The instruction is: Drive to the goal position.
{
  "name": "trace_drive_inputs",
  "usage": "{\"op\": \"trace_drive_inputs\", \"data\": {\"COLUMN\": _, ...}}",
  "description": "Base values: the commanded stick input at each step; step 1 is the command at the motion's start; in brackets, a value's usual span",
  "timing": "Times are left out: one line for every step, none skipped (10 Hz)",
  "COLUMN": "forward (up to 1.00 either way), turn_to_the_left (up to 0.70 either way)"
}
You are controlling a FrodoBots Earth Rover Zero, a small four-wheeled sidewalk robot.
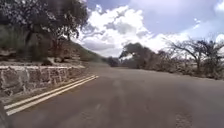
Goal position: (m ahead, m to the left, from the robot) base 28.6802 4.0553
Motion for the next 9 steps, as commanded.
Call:
{"op": "trace_drive_inputs", "data": {"forward": 0.70, "turn_to_the_left": 0.00}}
{"op": "trace_drive_inputs", "data": {"forward": 0.70, "turn_to_the_left": 0.00}}
{"op": "trace_drive_inputs", "data": {"forward": 0.70, "turn_to_the_left": 0.00}}
{"op": "trace_drive_inputs", "data": {"forward": 0.70, "turn_to_the_left": 0.00}}
{"op": "trace_drive_inputs", "data": {"forward": 0.70, "turn_to_the_left": 0.00}}
{"op": "trace_drive_inputs", "data": {"forward": 0.70, "turn_to_the_left": 0.00}}
{"op": "trace_drive_inputs", "data": {"forward": 0.70, "turn_to_the_left": 0.00}}
{"op": "trace_drive_inputs", "data": {"forward": 0.70, "turn_to_the_left": 0.00}}
{"op": "trace_drive_inputs", "data": {"forward": 0.70, "turn_to_the_left": 0.00}}
